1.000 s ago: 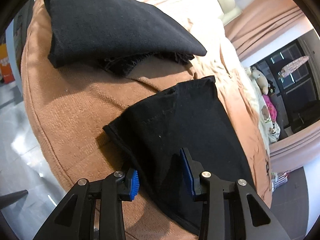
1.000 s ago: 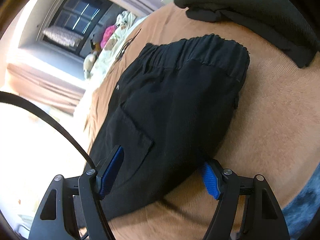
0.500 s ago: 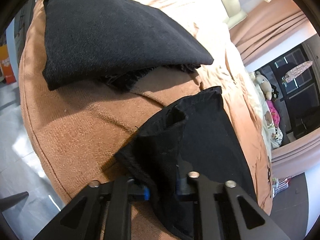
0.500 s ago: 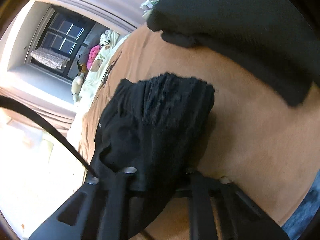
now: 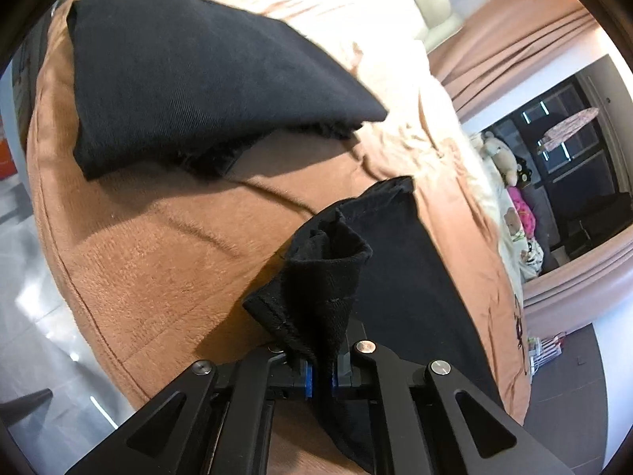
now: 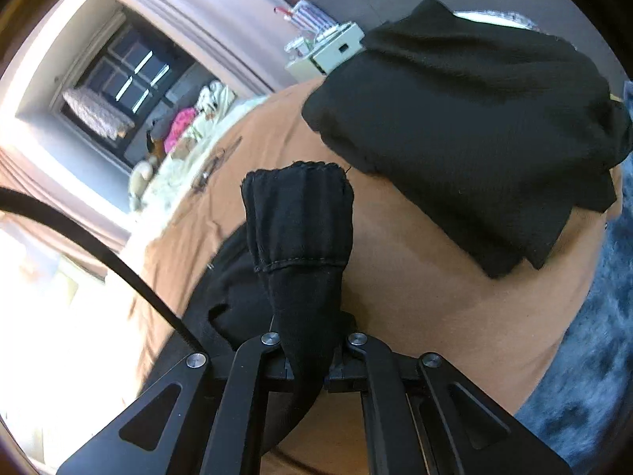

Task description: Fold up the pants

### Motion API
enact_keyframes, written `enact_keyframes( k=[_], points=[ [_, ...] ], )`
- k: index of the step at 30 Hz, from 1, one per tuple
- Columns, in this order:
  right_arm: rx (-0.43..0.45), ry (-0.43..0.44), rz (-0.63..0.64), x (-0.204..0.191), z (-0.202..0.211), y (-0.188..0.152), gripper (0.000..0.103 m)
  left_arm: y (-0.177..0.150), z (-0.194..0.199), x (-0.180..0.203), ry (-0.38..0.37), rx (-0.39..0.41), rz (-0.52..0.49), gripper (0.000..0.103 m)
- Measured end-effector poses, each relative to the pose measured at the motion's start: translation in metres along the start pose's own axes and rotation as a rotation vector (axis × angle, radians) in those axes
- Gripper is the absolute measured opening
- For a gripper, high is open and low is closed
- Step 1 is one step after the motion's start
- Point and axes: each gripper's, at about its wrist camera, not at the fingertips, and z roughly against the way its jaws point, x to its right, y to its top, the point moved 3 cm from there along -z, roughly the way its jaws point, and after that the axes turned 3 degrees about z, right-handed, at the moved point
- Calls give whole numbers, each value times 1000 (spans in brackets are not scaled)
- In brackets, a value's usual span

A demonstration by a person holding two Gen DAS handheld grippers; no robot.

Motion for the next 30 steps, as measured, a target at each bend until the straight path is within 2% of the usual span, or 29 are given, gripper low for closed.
enact_keyframes(
  k=[2, 4, 7, 8, 9, 13, 17, 19, 30],
  points=[
    [-62, -39, 6, -6, -9, -8, 4, -1, -2, -5, -19, -3, 28, 9],
    [-94, -71, 11, -8, -10, -20, 9, -3, -1, -11, -35, -1, 49, 18],
    [-89, -91, 62, -21, 3, -35, 38, -10, -1, -14, -50, -10, 62, 22],
    [-77, -99, 82, -26, 10, -41, 55, -12, -2, -15, -52, -15, 59, 22],
    [-67, -106, 97, -28, 16, -44, 64, -12, -2, -15, -56, -15, 59, 22],
    [-32, -107, 151, -53, 38, -63, 64, -12, -6, -13, -71, -22, 58, 22],
    [23, -123, 221, -71, 51, -66, 64, -8, -11, -9, -74, -21, 53, 21],
    [41, -119, 271, -84, 58, -77, 64, -7, -10, -8, -82, -18, 50, 8],
    [-102, 35, 529, -194, 26, -160, 64, 6, 19, 23, -151, 2, 4, 4]
  ],
)
